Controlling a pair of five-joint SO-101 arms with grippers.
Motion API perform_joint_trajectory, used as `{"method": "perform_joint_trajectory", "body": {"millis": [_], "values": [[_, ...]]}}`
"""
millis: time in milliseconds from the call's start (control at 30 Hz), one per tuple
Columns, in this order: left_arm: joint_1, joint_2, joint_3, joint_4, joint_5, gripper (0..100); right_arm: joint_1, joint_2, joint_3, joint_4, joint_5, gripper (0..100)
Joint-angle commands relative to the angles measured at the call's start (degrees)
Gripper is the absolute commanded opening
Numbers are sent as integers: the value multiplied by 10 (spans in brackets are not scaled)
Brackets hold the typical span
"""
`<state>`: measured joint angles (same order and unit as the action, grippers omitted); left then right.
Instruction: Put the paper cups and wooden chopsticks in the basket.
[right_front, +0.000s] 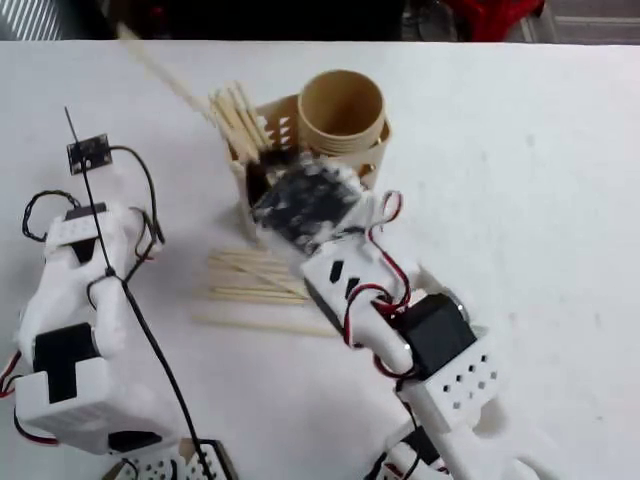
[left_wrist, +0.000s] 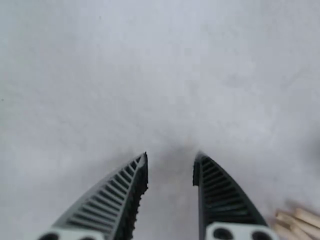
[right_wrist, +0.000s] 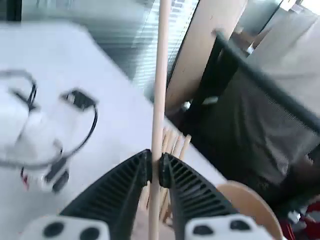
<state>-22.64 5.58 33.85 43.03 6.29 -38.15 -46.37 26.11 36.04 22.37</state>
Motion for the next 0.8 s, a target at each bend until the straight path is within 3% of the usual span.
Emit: {"method": "perform_joint_trajectory", "body": {"millis": [0, 233, 367, 567, 767], "values": [[2, -2, -5, -13, 4, 169, 7, 7, -32, -155, -73, 18], [2, -2, -5, -13, 4, 169, 7, 132, -32, -293, -58, 17], [2, -2, -5, -13, 4, 169, 11, 190, -25, -342, -93, 17], [2, -2, -5, -13, 4, 169, 54, 248, 85, -465, -118, 16], [2, -2, -5, -13, 4, 169, 71, 256, 159, -496, -118, 18]]}}
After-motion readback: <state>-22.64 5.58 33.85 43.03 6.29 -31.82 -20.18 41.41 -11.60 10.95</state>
